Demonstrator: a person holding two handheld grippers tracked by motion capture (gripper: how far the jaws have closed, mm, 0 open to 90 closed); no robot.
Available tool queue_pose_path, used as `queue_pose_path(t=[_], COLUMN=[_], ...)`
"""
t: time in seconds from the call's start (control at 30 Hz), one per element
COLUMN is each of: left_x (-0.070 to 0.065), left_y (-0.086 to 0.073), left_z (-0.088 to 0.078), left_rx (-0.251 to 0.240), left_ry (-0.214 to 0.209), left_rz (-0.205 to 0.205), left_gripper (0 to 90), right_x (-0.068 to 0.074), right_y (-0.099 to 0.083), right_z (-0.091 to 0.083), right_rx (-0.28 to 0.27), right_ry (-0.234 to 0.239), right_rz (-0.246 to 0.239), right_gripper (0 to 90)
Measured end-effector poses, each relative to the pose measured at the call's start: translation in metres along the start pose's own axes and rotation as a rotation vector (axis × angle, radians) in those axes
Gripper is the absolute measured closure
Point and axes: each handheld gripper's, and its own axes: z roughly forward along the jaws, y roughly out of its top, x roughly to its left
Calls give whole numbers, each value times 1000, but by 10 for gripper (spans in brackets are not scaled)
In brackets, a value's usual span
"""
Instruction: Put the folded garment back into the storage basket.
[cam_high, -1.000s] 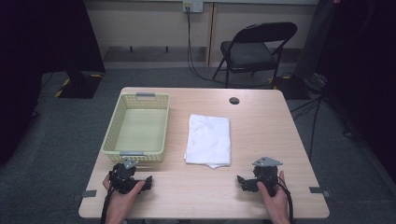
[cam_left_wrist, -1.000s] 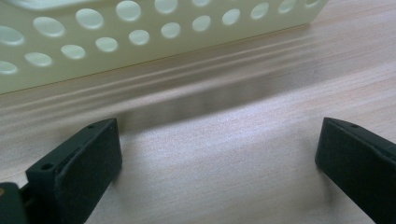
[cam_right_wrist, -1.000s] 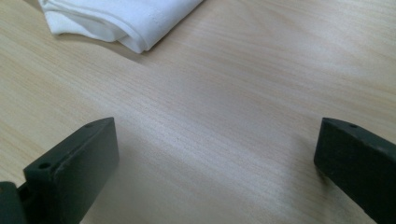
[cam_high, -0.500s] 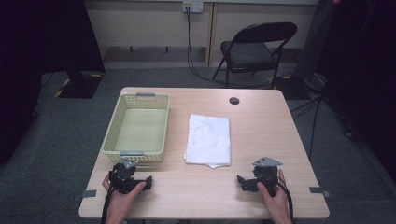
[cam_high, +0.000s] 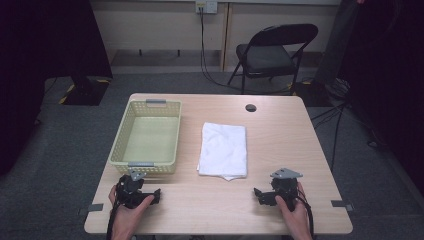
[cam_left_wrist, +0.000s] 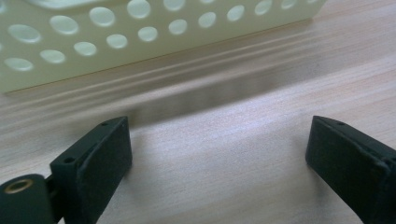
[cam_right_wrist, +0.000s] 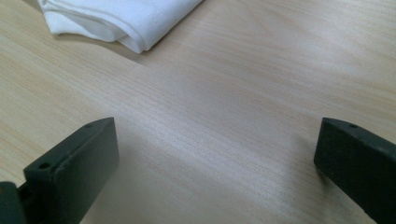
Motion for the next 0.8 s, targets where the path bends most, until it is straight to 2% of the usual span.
queue_pose_path(t=[0.2,0.37,0.53,0.6,0.8], left_x=[-2,1,2,3,2], left_y=[0,-1,-1,-1,0], left_z=[-4,-6,-9,-10,-17], left_rx=[-17,-41,-33,-36,-50], left_ry=[-6,-23,1,-6,13], left_rz=[-9,-50,-65,-82,-61], left_gripper=[67,71,70,70,73], right_x=[0,0,0,0,0], right_y=[0,0,0,0,0], right_z=[0,0,0,0,0], right_rx=[0,0,0,0,0], right_ry=[0,0,0,0,0], right_rz=[0,0,0,0,0], right_gripper=[0,0,0,0,0])
